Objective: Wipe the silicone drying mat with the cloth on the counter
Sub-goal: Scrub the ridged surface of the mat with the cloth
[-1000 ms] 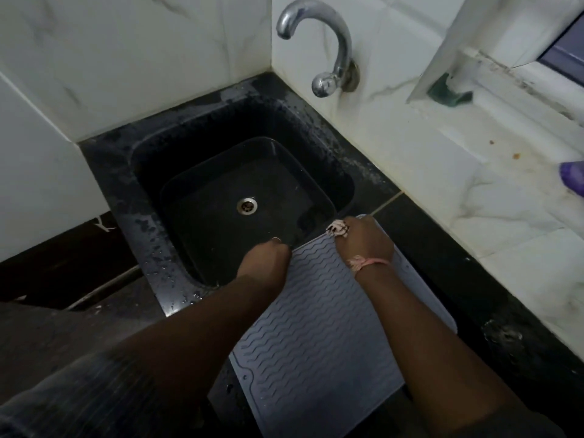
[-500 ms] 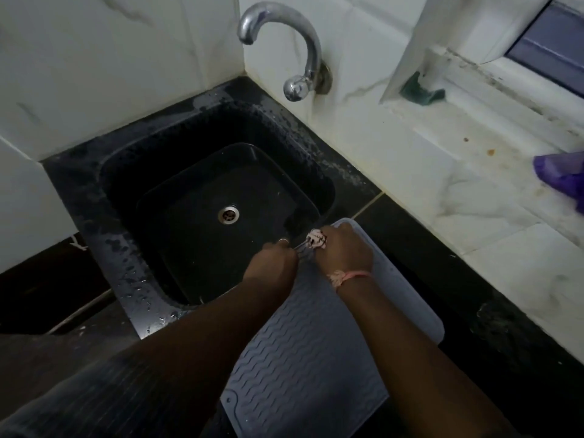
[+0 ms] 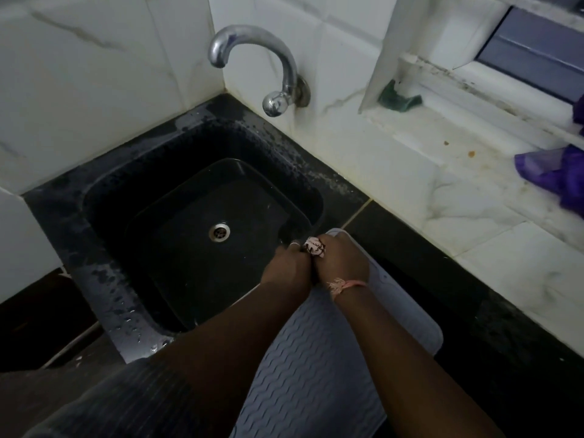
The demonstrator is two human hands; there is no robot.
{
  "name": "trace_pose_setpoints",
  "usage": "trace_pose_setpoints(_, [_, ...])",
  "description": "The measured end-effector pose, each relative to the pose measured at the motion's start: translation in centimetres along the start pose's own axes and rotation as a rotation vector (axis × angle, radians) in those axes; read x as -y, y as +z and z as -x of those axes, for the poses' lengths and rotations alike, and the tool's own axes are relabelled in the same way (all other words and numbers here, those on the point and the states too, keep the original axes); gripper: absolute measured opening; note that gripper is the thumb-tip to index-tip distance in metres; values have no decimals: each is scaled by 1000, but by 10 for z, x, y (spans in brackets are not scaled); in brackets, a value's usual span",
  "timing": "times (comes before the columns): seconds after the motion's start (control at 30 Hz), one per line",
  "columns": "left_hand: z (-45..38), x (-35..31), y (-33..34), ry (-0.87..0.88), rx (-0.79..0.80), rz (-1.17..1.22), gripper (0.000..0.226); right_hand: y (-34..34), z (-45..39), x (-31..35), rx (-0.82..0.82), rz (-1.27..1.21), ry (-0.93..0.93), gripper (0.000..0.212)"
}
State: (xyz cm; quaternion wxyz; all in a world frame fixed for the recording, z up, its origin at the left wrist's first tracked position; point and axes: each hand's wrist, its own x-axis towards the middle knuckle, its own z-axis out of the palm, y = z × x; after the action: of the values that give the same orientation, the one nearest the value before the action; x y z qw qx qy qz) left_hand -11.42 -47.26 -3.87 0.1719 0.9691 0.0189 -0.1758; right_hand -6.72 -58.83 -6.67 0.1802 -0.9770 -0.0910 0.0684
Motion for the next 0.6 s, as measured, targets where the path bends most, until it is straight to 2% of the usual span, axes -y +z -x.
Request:
trace_pose_setpoints(0.13, [-8,0,-2,30,32,-79,34,-4,-6,-4,-43,-4,56,27])
trace_pose_setpoints(0.37, [-17,-6,-14,19,92,-116,30,-15,-27,-19,-81,15,269,29])
trace_pose_setpoints(0.5, [-19,-5,-18,28,126,-63,28,-28,-39,-37,-41,-188,377,30])
trace_pose_setpoints(0.6, [-27,-6,-21,53,98,-26,31,-41,-31,-62,-141,-325,457,16])
